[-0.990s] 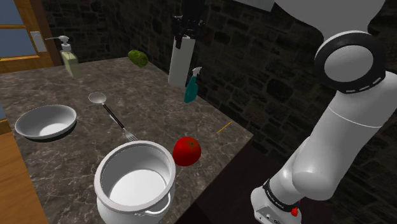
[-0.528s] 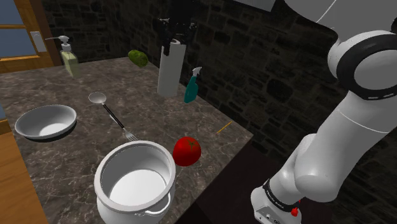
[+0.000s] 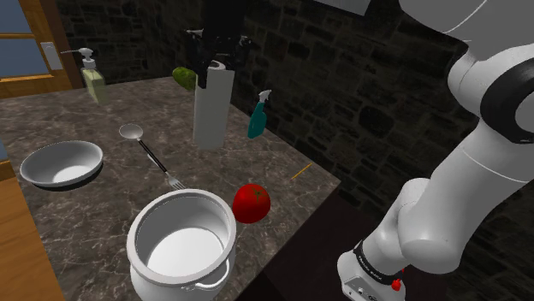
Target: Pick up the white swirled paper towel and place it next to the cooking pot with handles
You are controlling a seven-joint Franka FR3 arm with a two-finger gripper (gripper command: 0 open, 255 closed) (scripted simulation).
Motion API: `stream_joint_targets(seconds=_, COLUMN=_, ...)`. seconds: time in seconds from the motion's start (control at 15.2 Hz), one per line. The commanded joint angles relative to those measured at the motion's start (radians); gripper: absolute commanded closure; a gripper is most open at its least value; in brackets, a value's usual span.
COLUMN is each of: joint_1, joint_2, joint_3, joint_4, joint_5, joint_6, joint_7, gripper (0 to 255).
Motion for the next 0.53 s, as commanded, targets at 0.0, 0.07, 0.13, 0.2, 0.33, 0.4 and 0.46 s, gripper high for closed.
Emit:
stream_joint_targets(seconds=0.0, joint_1=0.024, joint_2=-0.002, joint_3=0.023, joint_4=-0.01, joint_5=-0.001, joint_6=0.01, joint_7=0.048, gripper=255)
stream_joint_targets(seconds=0.07, joint_1=0.037, joint_2=-0.001, joint_3=0.035, joint_4=-0.008, joint_5=-0.002, joint_6=0.011, joint_7=0.072, gripper=255)
stream_joint_targets(seconds=0.13, joint_1=0.05, joint_2=0.002, joint_3=0.047, joint_4=-0.005, joint_5=-0.004, joint_6=0.011, joint_7=0.097, gripper=255)
stream_joint_targets(seconds=0.2, joint_1=0.062, joint_2=0.006, joint_3=0.058, joint_4=-0.001, joint_5=-0.006, joint_6=0.012, joint_7=0.121, gripper=255)
stream_joint_targets(seconds=0.33, joint_1=0.088, joint_2=0.018, joint_3=0.082, joint_4=0.013, joint_5=-0.011, joint_6=0.011, joint_7=0.171, gripper=255)
stream_joint_targets(seconds=0.4, joint_1=0.102, joint_2=0.026, joint_3=0.094, joint_4=0.022, joint_5=-0.015, joint_6=0.01, joint_7=0.196, gripper=255)
stream_joint_targets(seconds=0.46, joint_1=0.116, joint_2=0.034, joint_3=0.106, joint_4=0.032, joint_5=-0.019, joint_6=0.009, joint_7=0.221, gripper=255)
